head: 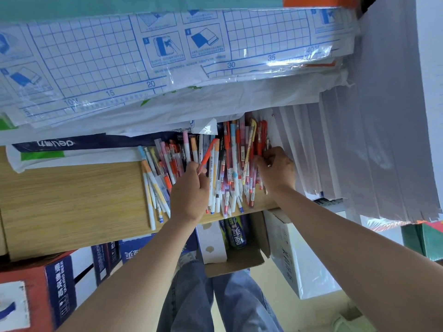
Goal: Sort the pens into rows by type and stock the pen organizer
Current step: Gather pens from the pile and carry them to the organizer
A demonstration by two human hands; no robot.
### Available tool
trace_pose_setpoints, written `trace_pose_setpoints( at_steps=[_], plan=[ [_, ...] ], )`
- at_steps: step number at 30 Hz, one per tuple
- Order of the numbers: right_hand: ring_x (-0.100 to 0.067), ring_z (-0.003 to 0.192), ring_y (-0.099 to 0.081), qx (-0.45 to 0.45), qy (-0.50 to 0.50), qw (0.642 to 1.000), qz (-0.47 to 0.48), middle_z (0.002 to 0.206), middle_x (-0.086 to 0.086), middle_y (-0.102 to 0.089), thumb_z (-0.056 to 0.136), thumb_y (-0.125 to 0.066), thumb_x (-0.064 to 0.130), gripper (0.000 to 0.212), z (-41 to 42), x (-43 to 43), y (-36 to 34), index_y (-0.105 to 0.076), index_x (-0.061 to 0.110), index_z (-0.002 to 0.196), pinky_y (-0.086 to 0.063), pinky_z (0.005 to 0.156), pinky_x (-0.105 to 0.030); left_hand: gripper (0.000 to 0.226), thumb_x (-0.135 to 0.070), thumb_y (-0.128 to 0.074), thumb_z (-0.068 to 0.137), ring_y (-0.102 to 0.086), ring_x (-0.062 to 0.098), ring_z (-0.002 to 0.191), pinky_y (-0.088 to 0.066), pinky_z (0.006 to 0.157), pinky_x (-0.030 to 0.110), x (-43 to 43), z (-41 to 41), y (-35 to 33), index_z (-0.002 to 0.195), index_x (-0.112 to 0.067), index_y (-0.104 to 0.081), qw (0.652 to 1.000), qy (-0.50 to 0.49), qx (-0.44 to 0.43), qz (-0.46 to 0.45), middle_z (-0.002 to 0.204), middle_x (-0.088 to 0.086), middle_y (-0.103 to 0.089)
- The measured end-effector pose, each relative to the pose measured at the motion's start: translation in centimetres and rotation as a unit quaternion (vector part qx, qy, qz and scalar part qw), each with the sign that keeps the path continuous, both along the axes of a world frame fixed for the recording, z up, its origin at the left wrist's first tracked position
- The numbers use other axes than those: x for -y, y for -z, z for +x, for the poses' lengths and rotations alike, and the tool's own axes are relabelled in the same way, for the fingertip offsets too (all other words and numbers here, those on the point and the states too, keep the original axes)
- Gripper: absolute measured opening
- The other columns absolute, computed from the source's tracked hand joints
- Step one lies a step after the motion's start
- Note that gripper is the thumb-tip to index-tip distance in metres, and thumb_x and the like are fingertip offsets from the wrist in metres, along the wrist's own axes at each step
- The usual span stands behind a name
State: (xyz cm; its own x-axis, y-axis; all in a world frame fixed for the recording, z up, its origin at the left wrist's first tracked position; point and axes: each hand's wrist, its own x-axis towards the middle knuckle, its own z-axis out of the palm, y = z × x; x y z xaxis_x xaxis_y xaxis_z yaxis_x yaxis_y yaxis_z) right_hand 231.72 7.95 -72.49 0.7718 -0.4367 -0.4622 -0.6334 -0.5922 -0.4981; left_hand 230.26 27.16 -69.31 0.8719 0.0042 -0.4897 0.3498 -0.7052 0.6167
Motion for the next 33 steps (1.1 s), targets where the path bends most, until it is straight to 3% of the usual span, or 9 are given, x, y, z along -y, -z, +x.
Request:
trace_pose_setpoints(
  at_steps=[3, 9, 12, 15, 19, 22, 25, 29, 33],
  plan=[
    [-0.022, 0.073, -0.063, 0.001, -0.007, 1.000, 0.006, 0.085, -0.004, -0.066, 0.090, -0.059, 0.024, 0.015, 0.2, -0.1, 0.0, -0.057, 0.013, 0.099, -0.051, 0.060, -0.031, 0.015, -0.014, -0.039, 0.100, -0.043, 0.014, 0.043, -0.027, 0.042, 0.024, 0.0, 0.0, 0.4, 0.110, -0.007, -0.049, 1.000, -0.019, 0.007, 0.018, 0.059, -0.003, -0.045],
    [-0.021, 0.069, -0.061, 0.020, -0.032, 0.999, -0.010, 0.084, -0.004, -0.064, 0.090, -0.055, 0.019, 0.012, 0.4, -0.2, 0.0, -0.057, 0.012, 0.100, -0.044, 0.055, -0.027, 0.013, -0.017, -0.040, 0.101, -0.046, 0.016, 0.048, -0.028, 0.044, 0.025, -0.3, -0.3, 0.9, 0.105, -0.008, -0.050, 0.999, -0.035, 0.013, 0.017, 0.065, 0.001, -0.050],
    [-0.021, 0.069, -0.059, 0.046, -0.025, 0.999, -0.006, 0.085, -0.003, -0.064, 0.090, -0.056, 0.018, 0.014, 0.1, -0.4, -0.1, -0.054, 0.013, 0.104, -0.046, 0.056, -0.029, 0.012, -0.016, -0.045, 0.098, -0.052, 0.020, 0.062, -0.033, 0.051, 0.025, -0.4, -0.3, 0.9, 0.101, -0.008, -0.054, 0.998, -0.032, 0.036, 0.041, 0.079, 0.005, -0.054],
    [-0.012, 0.061, -0.053, 0.087, -0.034, 0.996, 0.008, 0.078, 0.001, -0.060, 0.091, -0.058, 0.019, 0.016, -0.2, -1.3, -0.4, -0.052, 0.011, 0.103, -0.040, 0.053, -0.026, 0.012, -0.012, -0.057, 0.093, -0.057, 0.023, 0.082, -0.046, 0.068, 0.030, -0.2, -0.4, 0.7, 0.103, -0.007, -0.061, 0.992, -0.048, 0.079, 0.087, 0.097, 0.006, -0.053],
    [-0.005, 0.056, -0.051, 0.151, -0.115, 0.981, 0.025, 0.069, 0.007, -0.055, 0.092, -0.061, 0.019, 0.011, -0.2, -3.3, -1.7, -0.054, 0.012, 0.097, -0.044, 0.051, -0.019, 0.026, -0.021, -0.065, 0.088, -0.059, 0.024, 0.090, -0.049, 0.074, 0.035, -0.3, -0.3, 0.8, 0.112, -0.011, -0.057, 0.990, -0.068, 0.073, 0.102, 0.099, 0.007, -0.061],
    [-0.006, 0.061, -0.058, 0.089, -0.183, 0.975, 0.085, 0.071, 0.009, -0.060, 0.090, -0.065, 0.033, 0.020, -0.1, -5.2, -2.1, -0.061, 0.014, 0.095, -0.047, 0.055, -0.020, 0.033, -0.030, -0.069, 0.085, -0.057, 0.021, 0.088, -0.044, 0.070, 0.031, -0.3, -0.3, 1.0, 0.110, -0.013, -0.055, 0.992, -0.038, 0.069, 0.095, 0.099, 0.004, -0.060],
    [-0.011, 0.069, -0.061, 0.020, -0.225, 0.974, 0.027, 0.075, 0.008, -0.062, 0.084, -0.068, 0.046, 0.034, -0.2, -6.5, -1.7, -0.059, 0.016, 0.096, -0.051, 0.059, -0.026, 0.030, -0.031, -0.066, 0.087, -0.058, 0.019, 0.087, -0.046, 0.068, 0.031, -1.1, -0.4, 1.2, 0.108, -0.012, -0.056, 0.991, -0.055, 0.087, 0.083, 0.102, 0.003, -0.058],
    [-0.013, 0.065, -0.061, 0.037, -0.216, 0.975, -0.028, 0.071, 0.006, -0.062, 0.085, -0.068, 0.035, 0.021, -0.4, -6.9, -0.9, -0.057, 0.017, 0.091, -0.049, 0.053, -0.023, 0.023, -0.022, -0.061, 0.089, -0.061, 0.021, 0.093, -0.051, 0.074, 0.036, -3.0, -0.6, 1.4, 0.109, -0.011, -0.056, 0.989, -0.099, 0.076, 0.075, 0.113, 0.007, -0.056],
    [-0.015, 0.062, -0.062, 0.049, -0.220, 0.973, -0.051, 0.072, 0.003, -0.063, 0.089, -0.063, 0.031, 0.019, -0.6, -7.3, -0.8, -0.055, 0.017, 0.098, -0.046, 0.049, -0.021, 0.028, -0.021, -0.062, 0.089, -0.059, 0.023, 0.092, -0.041, 0.069, 0.030, -3.7, -0.9, 1.8, 0.113, -0.010, -0.053, 0.990, -0.104, 0.042, 0.087, 0.114, 0.009, -0.054]
  ],
)
